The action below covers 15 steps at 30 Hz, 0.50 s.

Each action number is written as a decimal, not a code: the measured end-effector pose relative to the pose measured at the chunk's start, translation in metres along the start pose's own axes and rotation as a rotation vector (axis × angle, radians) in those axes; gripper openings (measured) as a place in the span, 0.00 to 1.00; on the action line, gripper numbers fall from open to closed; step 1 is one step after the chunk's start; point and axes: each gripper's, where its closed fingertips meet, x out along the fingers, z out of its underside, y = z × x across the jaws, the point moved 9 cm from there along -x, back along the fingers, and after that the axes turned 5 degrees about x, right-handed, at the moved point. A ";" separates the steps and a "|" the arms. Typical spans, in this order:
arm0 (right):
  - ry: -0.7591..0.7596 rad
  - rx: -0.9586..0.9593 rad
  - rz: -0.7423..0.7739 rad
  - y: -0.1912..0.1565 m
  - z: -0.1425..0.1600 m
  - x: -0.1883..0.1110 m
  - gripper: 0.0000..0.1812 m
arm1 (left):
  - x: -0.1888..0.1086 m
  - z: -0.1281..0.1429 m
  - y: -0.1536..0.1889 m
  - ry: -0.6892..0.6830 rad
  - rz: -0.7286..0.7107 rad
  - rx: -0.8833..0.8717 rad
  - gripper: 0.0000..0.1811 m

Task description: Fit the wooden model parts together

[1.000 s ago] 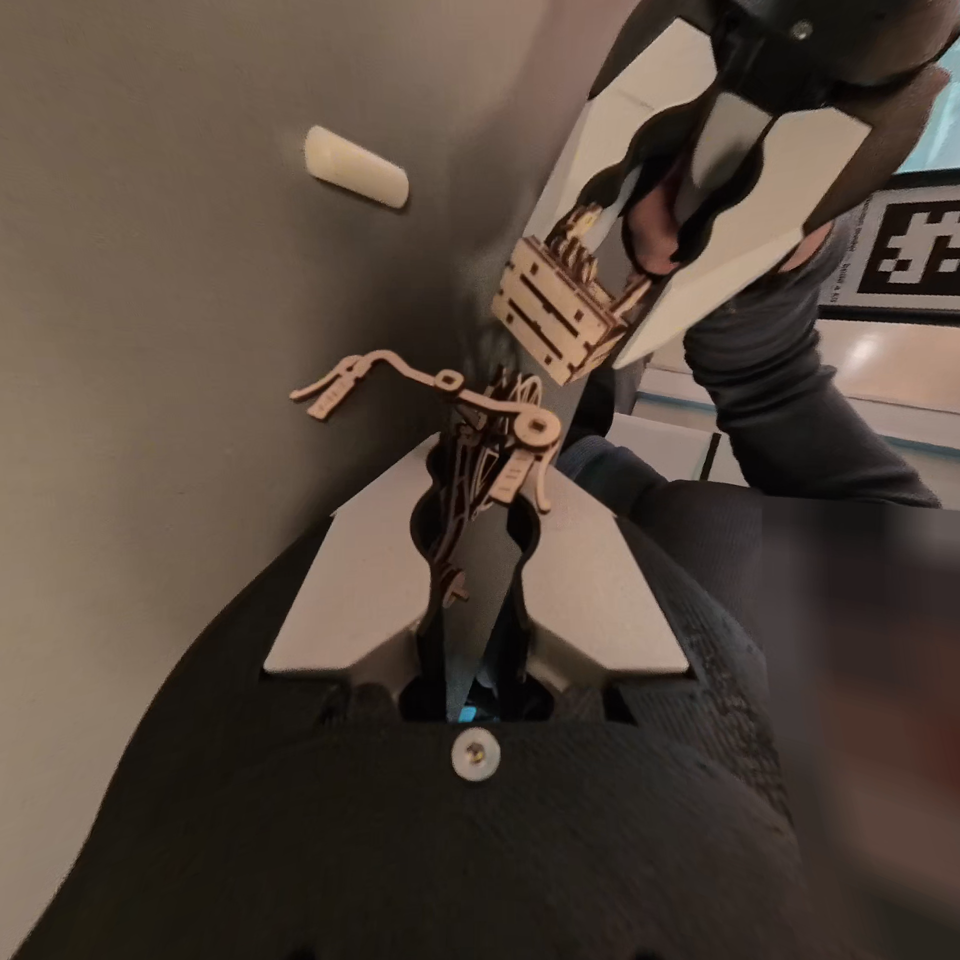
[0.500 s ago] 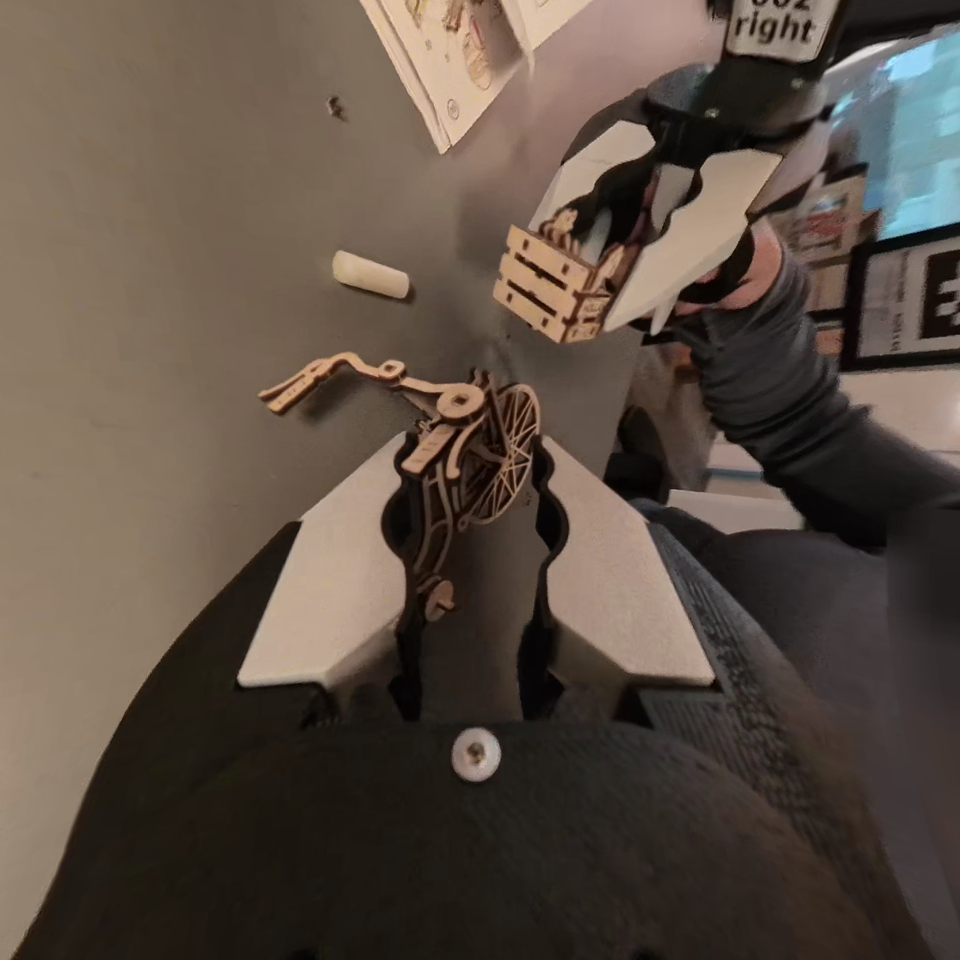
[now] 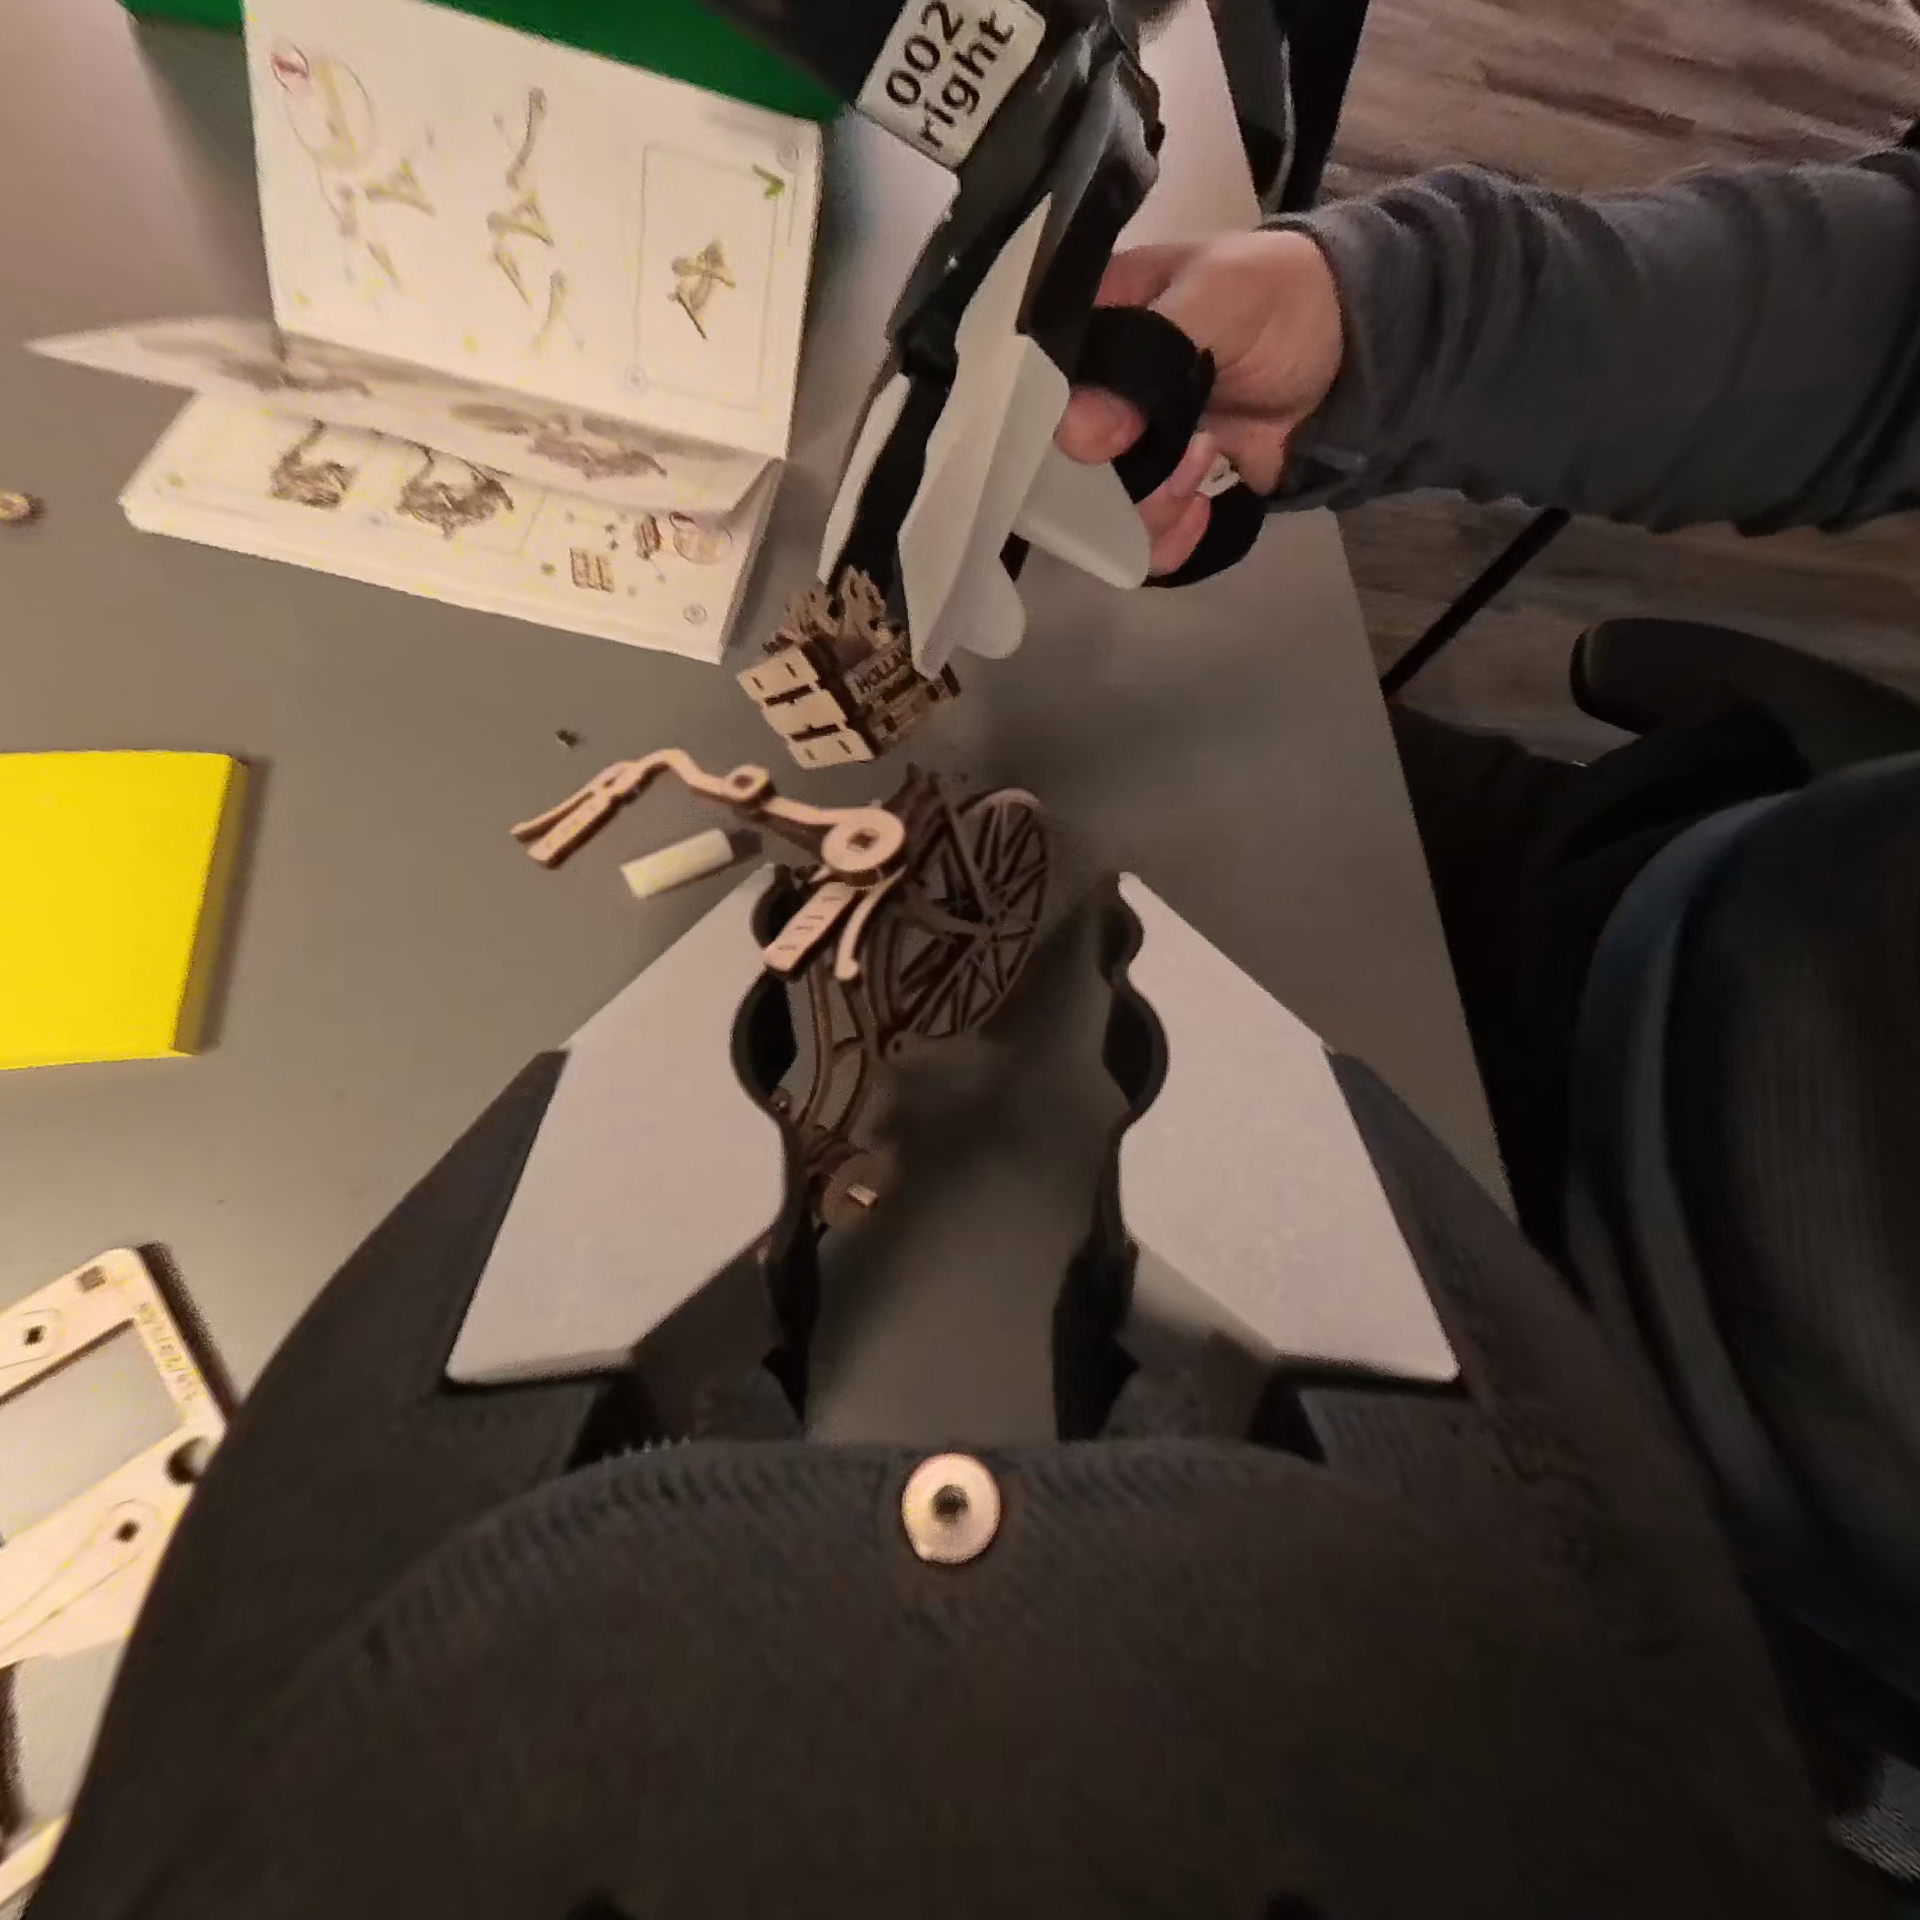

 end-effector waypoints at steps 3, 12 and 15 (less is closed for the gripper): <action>0.003 0.000 -0.005 0.000 0.000 -0.001 0.20 | -0.002 0.001 -0.004 0.043 -0.076 0.033 0.40; 0.002 0.019 -0.007 0.004 0.000 -0.001 0.20 | 0.007 0.008 -0.022 -0.238 -0.299 0.150 0.56; -0.002 0.022 -0.015 0.004 0.000 0.001 0.20 | 0.011 0.011 -0.031 -0.348 -0.315 0.208 0.62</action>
